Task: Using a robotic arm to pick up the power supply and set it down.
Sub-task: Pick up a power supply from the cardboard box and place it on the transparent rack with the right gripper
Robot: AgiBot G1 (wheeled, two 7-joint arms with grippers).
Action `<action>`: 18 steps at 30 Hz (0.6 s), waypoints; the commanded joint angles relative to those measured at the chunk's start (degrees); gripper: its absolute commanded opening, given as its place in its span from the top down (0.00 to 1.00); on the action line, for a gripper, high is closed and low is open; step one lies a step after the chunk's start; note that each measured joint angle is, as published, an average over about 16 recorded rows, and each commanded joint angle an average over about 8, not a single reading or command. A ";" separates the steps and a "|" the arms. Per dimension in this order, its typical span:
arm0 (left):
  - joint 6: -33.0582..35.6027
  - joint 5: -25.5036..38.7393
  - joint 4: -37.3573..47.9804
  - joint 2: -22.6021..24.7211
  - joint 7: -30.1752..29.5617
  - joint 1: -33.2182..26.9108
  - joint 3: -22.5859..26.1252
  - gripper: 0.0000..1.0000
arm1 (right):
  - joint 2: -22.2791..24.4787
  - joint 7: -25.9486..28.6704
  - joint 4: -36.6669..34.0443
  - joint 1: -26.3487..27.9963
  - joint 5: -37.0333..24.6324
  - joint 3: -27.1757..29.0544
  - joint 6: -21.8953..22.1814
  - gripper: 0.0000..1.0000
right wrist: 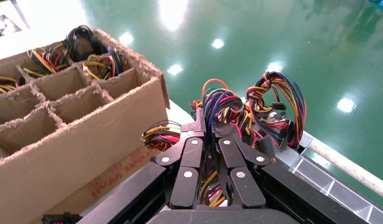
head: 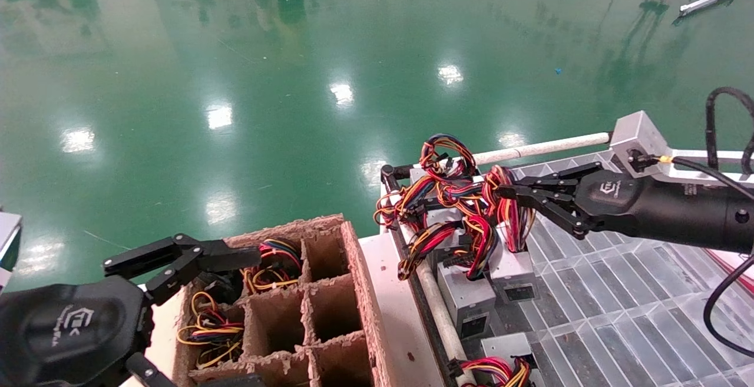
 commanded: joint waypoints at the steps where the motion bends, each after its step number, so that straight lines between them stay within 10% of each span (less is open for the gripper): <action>1: 0.00 0.00 0.00 0.00 0.00 0.00 0.00 0.09 | 0.28 0.12 -0.08 -0.36 0.56 0.37 -0.29 1.00; 18: 0.00 0.00 0.00 0.00 0.00 0.00 0.00 0.08 | -0.67 3.03 -2.12 -8.48 10.27 7.09 -0.03 1.00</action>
